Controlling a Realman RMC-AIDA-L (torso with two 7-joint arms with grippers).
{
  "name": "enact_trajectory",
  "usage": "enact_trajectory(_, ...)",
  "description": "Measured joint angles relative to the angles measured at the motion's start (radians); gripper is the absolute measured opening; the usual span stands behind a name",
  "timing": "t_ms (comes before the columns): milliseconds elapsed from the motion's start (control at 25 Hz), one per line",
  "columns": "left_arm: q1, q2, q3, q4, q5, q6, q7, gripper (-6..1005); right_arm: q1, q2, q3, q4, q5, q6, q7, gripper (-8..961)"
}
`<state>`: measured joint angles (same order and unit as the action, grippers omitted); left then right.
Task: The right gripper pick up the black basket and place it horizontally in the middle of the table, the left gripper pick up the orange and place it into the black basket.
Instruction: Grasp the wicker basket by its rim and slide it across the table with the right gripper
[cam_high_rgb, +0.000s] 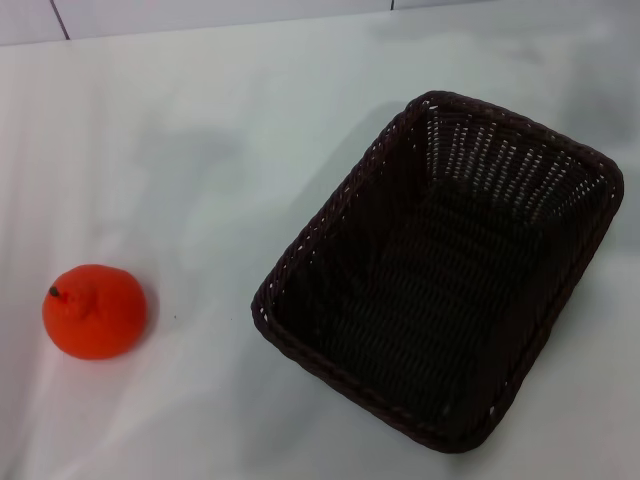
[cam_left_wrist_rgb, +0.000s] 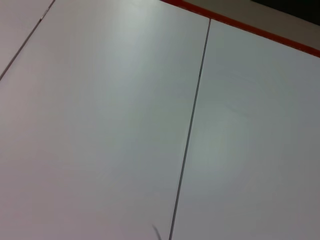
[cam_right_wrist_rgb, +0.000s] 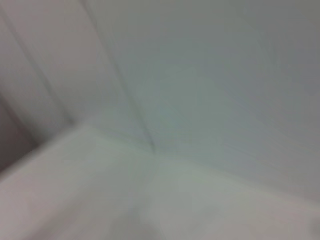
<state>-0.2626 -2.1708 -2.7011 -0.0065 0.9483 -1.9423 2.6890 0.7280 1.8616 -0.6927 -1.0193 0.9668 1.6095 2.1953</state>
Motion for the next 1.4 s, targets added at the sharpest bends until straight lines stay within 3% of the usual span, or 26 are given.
enact_trajectory(160, -0.002, 0.001, -0.002, -0.004, -0.002, 0.003, 0.001, 904, 0.031, -0.002, 0.011, -0.106, -0.206, 0.129, 0.062, 712)
enact_trajectory(440, -0.019, 0.004, -0.003, -0.008, -0.002, 0.022, 0.001, 905, 0.051, 0.011, -0.035, -0.104, -0.349, 0.169, 0.054, 711)
enact_trajectory(680, -0.026, 0.002, -0.003, -0.007, -0.002, 0.036, 0.0, 905, 0.049, 0.022, -0.1, -0.058, -0.361, 0.145, 0.045, 712)
enact_trajectory(1080, -0.026, 0.002, -0.003, -0.007, -0.003, 0.028, -0.001, 905, 0.062, 0.081, -0.161, -0.049, -0.467, 0.051, 0.031, 712)
enact_trajectory(1400, -0.025, 0.001, -0.004, -0.004, -0.003, 0.027, -0.002, 905, 0.086, 0.098, -0.194, 0.071, -0.518, -0.024, -0.002, 698)
